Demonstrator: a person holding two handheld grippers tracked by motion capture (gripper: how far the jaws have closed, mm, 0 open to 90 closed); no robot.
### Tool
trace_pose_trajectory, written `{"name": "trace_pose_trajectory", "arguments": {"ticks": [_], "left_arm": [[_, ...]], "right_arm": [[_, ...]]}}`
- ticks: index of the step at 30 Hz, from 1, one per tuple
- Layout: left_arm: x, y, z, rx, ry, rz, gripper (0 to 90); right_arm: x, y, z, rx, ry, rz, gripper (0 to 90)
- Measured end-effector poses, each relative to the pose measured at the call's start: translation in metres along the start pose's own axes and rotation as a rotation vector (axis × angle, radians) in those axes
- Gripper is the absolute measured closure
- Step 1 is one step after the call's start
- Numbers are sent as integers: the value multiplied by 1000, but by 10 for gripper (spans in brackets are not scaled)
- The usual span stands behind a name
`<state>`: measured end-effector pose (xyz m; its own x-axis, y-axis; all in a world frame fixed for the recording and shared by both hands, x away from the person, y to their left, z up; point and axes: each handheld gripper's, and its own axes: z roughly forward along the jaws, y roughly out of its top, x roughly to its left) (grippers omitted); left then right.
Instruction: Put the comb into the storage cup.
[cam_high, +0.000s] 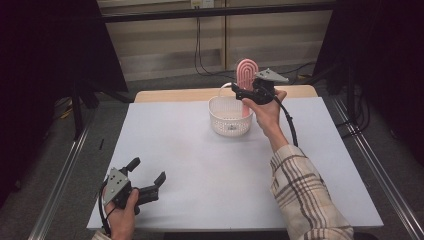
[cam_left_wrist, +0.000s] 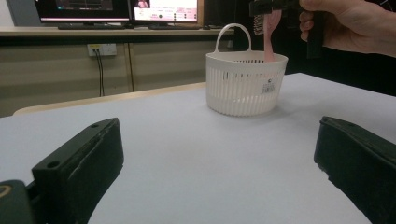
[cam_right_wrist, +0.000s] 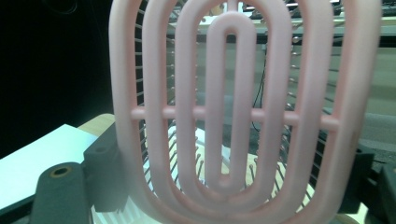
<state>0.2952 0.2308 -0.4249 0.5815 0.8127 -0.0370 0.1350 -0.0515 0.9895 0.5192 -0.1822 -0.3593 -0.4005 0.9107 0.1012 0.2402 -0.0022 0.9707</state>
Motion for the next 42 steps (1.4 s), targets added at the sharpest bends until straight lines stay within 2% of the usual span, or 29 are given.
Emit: {"name": "trace_pose_trajectory", "arguments": {"ticks": [7,19,22,29,39,42], "left_arm": [[1,0,0,0,-1,-1,15],[0,0,0,3,0,-2,15],[0,0,0,4,1,0,15],[1,0,-1,-1,12,5,15],[0,0,0,0,9,9,15],[0,0,0,3,4,-2,15]], "right_arm": [[0,-5,-1,18,-10,-1,197],[0,-12,-4,45,6,8,197],[-1,-15,-4,45,12,32,197],[-1,-19,-4,58,22,53,197],[1,-24,-1,73,38,48,196],[0,-26,-1,77,37,51,196]]}}
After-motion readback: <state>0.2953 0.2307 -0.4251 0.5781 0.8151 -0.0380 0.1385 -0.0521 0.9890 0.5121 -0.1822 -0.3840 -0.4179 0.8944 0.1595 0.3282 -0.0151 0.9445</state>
